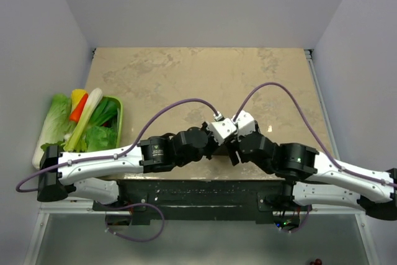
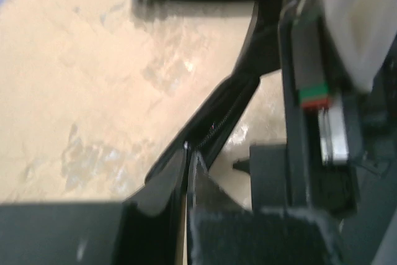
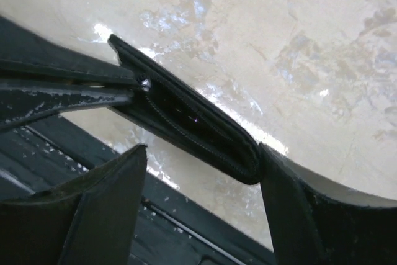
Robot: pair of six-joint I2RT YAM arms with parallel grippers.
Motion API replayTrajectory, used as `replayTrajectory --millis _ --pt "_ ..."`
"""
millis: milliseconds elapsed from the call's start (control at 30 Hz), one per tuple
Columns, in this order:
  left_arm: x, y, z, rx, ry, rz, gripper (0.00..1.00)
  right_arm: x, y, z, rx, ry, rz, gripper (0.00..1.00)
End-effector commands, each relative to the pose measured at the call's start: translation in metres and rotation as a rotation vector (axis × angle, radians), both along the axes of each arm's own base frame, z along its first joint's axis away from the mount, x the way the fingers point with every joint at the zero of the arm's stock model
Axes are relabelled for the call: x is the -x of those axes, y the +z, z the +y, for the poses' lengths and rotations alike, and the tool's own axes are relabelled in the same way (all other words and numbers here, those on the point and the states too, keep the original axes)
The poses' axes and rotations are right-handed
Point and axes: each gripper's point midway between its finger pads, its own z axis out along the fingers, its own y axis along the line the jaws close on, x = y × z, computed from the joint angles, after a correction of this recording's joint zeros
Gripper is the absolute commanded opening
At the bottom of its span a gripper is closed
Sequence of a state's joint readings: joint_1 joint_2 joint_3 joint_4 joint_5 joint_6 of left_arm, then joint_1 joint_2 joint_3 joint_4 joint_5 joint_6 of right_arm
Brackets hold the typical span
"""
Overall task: Sort the hair-cutting tools
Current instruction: Zip the hairdressing tool bag at the center of the board.
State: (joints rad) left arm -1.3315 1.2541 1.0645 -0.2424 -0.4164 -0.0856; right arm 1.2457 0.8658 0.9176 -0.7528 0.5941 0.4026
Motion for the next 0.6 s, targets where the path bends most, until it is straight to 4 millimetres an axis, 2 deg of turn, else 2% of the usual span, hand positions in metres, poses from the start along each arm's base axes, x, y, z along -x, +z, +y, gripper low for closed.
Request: replayTrajectory --millis 0,133,167,200,300,333,367,567 --pt "0.022 -0.015 -0.018 0.013 -0.150 0.065 0.00 -0.005 0.103 0.007 -0.369 -0.043 -0.098 0.73" --pt "0.017 -0.018 -0.019 0.010 -0.147 0.061 0.00 -0.005 0.121 0.003 -0.436 -0.050 -0.122 0.67" --pt "0.015 -0.019 -0.019 0.008 -0.146 0.061 0.00 -0.006 0.123 0.004 -0.444 -0.051 -0.125 0.51" --pt "0.016 -0.021 -0.020 0.004 -0.149 0.065 0.00 -0.006 0.124 0.004 -0.445 -0.051 -0.128 0.40" --pt "0.014 -0.025 -0.020 -0.008 -0.145 0.065 0.00 -0.008 0.125 0.008 -0.443 -0.052 -0.130 0.23" --pt "0.013 -0.027 -0.019 -0.013 -0.141 0.067 0.00 -0.009 0.123 0.009 -0.436 -0.055 -0.128 0.15" --pt "0.012 -0.028 -0.018 -0.017 -0.140 0.067 0.00 -0.010 0.120 0.012 -0.422 -0.055 -0.123 0.02" --pt "0.006 -0.029 -0.010 -0.019 -0.104 0.060 0.00 -0.012 0.098 0.024 -0.364 -0.055 -0.090 0.00"
